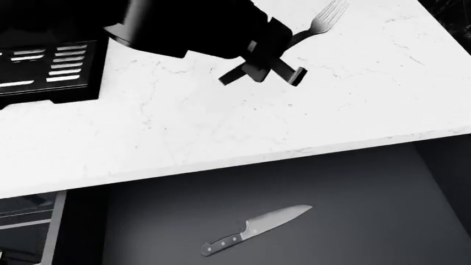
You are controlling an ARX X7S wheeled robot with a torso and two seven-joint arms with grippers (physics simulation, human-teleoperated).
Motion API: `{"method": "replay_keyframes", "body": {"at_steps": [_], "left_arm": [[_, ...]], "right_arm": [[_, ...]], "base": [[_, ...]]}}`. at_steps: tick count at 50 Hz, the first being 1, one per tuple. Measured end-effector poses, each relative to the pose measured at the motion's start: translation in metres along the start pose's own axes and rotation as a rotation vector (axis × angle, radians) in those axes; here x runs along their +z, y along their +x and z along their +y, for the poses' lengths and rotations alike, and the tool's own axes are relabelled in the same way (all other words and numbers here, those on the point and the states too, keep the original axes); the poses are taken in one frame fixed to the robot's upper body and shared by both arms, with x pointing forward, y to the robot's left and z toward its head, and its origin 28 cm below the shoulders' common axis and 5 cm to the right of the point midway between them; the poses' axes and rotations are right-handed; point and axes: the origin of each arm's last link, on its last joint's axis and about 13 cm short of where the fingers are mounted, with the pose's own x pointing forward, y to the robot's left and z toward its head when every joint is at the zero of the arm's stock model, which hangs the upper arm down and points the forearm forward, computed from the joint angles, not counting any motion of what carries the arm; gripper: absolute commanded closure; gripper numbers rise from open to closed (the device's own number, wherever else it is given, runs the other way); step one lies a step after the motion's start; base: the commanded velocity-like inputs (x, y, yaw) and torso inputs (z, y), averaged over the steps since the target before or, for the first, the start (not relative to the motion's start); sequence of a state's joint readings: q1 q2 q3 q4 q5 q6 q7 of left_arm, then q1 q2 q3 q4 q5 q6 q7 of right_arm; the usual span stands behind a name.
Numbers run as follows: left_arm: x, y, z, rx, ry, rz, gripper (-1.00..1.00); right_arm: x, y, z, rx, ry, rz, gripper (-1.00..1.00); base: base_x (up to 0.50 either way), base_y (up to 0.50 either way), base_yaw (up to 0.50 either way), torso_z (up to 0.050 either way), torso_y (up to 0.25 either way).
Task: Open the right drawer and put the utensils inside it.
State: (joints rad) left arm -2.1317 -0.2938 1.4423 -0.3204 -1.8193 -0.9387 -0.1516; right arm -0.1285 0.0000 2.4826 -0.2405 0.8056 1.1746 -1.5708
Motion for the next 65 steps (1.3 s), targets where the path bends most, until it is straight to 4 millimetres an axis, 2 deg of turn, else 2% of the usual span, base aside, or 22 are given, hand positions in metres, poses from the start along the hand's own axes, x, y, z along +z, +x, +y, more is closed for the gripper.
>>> {"method": "replay_keyframes", "body": {"at_steps": [10, 31, 44, 65], "left_arm": [[-0.005, -0.007, -0.009, -0.104, 0.077, 0.016, 1.0], [-0.015, -0.006, -0.017, -0.198, 0.143, 0.045, 1.0], [-0.034, 0.013, -0.027, -0.252, 0.179, 0.107, 1.0], [-0.08, 0.044, -0.064, -0.403, 0.258, 0.18, 1.0]], "right_arm": [[0.001, 0.0, 0.001, 0.001, 0.001, -0.001, -1.0], [0.0, 0.001, 0.001, 0.003, 0.001, 0.003, -1.0], [0.0, 0.001, 0.001, 0.004, 0.001, 0.003, -1.0], [0.0, 0.001, -0.002, 0.0, 0.0, 0.007, -1.0]], "base": [[0.0, 0.0, 0.0, 0.0, 0.0], [0.0, 0.0, 0.0, 0.0, 0.25], [0.0, 0.0, 0.0, 0.0, 0.25], [0.0, 0.0, 0.0, 0.0, 0.0]]}}
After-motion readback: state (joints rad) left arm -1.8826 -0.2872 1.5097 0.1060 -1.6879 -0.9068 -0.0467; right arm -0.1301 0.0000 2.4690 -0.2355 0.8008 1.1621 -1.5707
